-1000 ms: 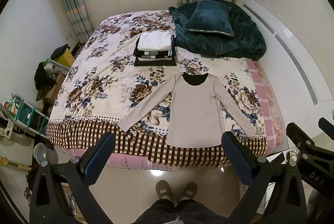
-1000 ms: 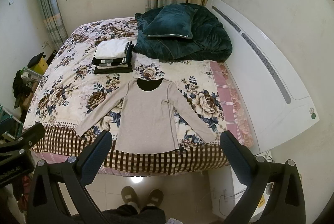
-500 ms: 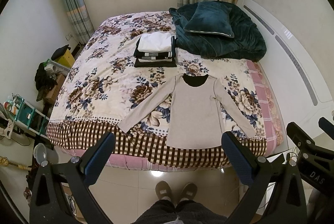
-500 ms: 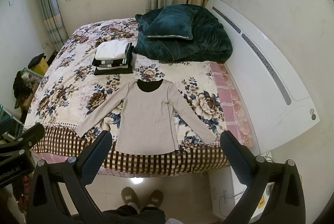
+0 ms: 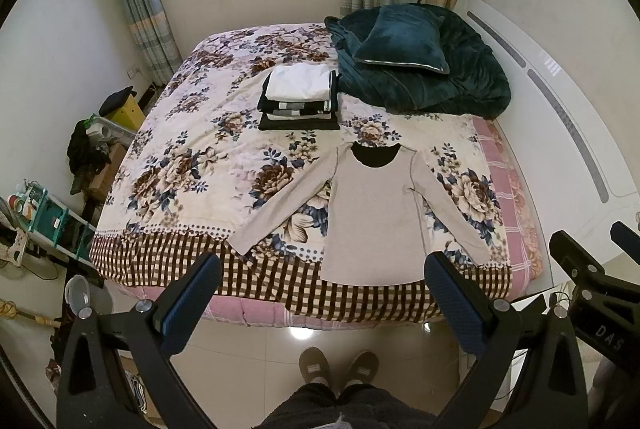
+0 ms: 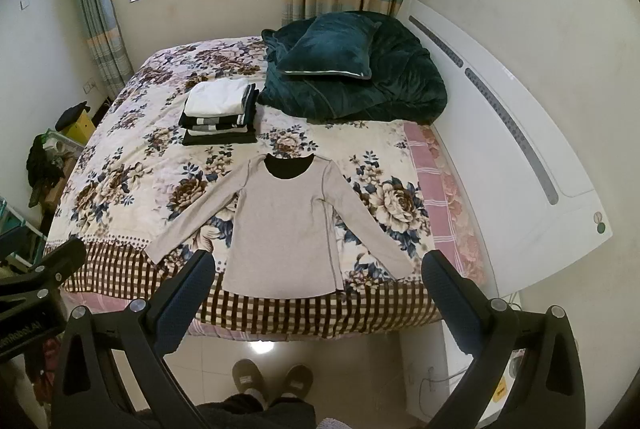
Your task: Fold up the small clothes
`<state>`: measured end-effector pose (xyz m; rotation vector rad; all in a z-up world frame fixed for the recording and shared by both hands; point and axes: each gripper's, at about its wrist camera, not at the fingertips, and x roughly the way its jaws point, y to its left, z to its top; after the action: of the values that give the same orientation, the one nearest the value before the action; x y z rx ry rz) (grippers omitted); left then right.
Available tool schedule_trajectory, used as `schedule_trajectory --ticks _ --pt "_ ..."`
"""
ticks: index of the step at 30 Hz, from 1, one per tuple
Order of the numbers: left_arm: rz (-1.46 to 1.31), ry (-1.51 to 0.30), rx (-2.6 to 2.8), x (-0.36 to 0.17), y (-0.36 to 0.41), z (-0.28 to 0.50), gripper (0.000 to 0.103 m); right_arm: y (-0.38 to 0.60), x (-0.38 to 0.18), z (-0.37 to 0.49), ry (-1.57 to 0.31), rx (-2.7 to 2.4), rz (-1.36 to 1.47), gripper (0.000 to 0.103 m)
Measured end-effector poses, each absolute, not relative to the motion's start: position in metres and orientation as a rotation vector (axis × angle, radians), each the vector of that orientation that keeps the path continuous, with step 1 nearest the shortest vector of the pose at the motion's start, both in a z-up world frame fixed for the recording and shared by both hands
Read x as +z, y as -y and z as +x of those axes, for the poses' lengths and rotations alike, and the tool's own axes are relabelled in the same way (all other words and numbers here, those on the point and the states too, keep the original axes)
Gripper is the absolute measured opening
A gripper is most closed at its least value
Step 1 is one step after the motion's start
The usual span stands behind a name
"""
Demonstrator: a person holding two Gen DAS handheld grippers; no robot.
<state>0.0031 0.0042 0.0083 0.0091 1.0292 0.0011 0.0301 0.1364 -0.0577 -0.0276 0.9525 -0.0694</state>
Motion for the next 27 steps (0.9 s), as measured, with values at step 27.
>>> schedule_trajectory --ticks 27 --pt "0.187 -1.240 0.093 -0.269 0.069 0.227 0.103 0.118 -0.386 0.136 -1.236 -0.620 0.557 0.103"
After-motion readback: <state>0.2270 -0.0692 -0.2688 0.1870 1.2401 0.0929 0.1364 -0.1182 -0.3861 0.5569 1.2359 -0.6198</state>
